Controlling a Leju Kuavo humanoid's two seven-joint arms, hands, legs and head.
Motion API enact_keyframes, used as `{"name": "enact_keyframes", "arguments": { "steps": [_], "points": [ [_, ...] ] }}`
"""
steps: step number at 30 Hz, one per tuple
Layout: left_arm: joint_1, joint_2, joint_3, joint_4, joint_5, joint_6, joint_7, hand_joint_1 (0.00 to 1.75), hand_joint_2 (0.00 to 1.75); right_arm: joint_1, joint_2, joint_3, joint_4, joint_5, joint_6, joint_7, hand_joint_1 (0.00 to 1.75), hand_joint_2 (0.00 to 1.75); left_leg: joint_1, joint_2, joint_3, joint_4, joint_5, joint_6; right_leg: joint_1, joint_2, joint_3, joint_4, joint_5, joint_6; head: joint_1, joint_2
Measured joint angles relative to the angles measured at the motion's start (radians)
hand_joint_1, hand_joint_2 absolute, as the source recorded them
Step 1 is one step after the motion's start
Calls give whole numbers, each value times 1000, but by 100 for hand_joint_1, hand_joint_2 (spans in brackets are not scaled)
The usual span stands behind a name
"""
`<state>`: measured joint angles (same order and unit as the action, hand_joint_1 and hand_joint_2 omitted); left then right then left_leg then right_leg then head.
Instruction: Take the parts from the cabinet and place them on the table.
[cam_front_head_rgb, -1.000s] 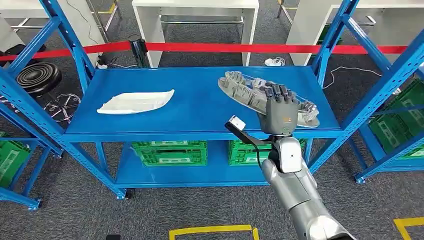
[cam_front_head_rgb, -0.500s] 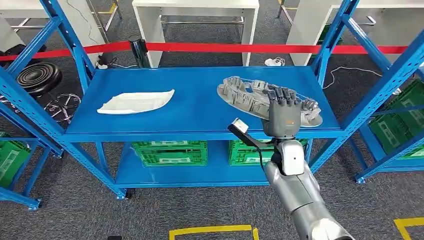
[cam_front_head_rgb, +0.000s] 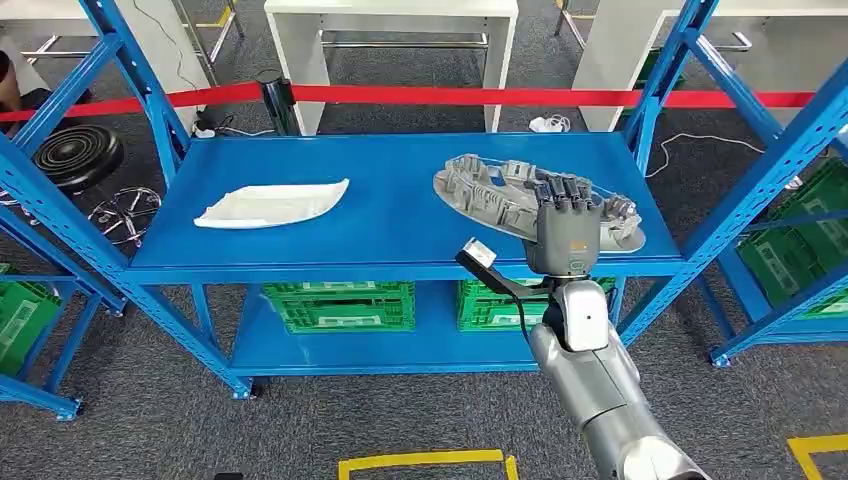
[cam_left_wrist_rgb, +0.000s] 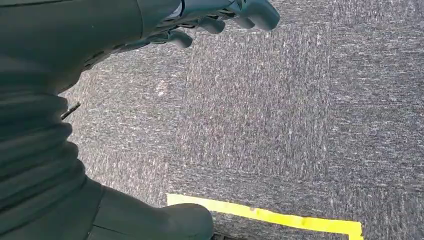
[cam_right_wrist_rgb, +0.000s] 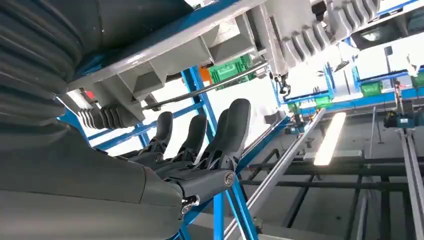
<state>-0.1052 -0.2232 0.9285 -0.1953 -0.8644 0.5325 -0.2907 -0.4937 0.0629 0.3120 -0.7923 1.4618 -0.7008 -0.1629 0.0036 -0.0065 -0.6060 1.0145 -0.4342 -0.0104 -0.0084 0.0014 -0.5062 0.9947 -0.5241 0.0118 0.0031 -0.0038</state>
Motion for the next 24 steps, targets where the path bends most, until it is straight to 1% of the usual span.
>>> {"name": "enact_keyframes", "arguments": {
  "steps": [20, 21, 24],
  "points": [
    [0, 0, 0, 0, 1, 3, -6, 0, 175, 0, 0, 0, 0, 2, 0, 2, 84, 175, 0, 0, 0, 0, 0, 0, 0, 0, 0, 0, 0, 0, 0, 0],
    [0, -1, 0, 0, 1, 4, -6, 0, 175, 0, 0, 0, 0, 2, 0, 2, 0, 0, 0, 0, 0, 0, 0, 0, 0, 0, 0, 0, 0, 0, 0, 0],
    [0, -2, 0, 0, 1, 16, -6, 0, 175, 0, 0, 0, 0, 2, 2, 2, 0, 0, 0, 0, 0, 0, 0, 0, 0, 0, 0, 0, 0, 0, 0, 0]
  ]
}}
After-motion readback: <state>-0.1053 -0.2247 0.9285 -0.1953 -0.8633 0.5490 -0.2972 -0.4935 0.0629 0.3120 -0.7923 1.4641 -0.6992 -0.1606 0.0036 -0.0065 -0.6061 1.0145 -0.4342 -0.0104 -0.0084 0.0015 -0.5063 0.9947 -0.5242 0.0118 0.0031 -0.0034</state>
